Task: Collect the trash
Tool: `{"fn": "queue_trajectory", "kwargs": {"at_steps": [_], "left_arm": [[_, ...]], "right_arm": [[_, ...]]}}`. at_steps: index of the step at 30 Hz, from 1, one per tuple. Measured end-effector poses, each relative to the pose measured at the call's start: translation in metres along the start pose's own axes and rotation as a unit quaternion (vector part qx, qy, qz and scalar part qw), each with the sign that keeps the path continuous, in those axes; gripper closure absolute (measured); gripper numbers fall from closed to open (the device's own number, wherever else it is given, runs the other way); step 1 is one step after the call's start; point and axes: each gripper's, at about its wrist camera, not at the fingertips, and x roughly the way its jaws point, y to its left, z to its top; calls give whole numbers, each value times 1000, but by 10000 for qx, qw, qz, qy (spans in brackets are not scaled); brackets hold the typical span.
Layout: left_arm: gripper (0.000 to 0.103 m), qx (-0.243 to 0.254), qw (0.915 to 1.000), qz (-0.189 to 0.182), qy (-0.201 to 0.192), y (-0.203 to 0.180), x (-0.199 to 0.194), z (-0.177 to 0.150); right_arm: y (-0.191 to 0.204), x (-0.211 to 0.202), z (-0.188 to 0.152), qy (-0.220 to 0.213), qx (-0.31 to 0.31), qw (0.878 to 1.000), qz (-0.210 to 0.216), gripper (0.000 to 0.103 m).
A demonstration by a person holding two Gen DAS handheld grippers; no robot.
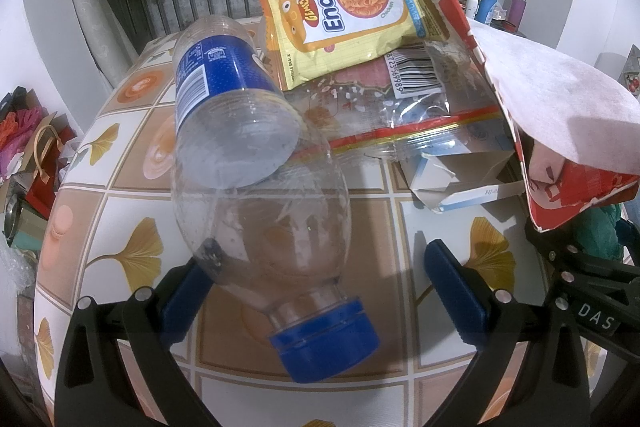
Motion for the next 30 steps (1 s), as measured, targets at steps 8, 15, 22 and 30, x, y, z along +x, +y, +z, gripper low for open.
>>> {"fn": "queue_trajectory", "kwargs": {"at_steps": [8, 15, 22, 30], "left_arm": [[4, 0, 10000, 0, 0, 0, 0, 0], [4, 0, 10000, 0, 0, 0, 0, 0], [4, 0, 10000, 0, 0, 0, 0, 0], [4, 0, 10000, 0, 0, 0, 0, 0]], "right_arm": [[0, 0, 0, 0, 0, 10000, 0, 8], [0, 0, 0, 0, 0, 10000, 0, 7], [0, 0, 0, 0, 0, 10000, 0, 8], [0, 0, 0, 0, 0, 10000, 0, 8]]}}
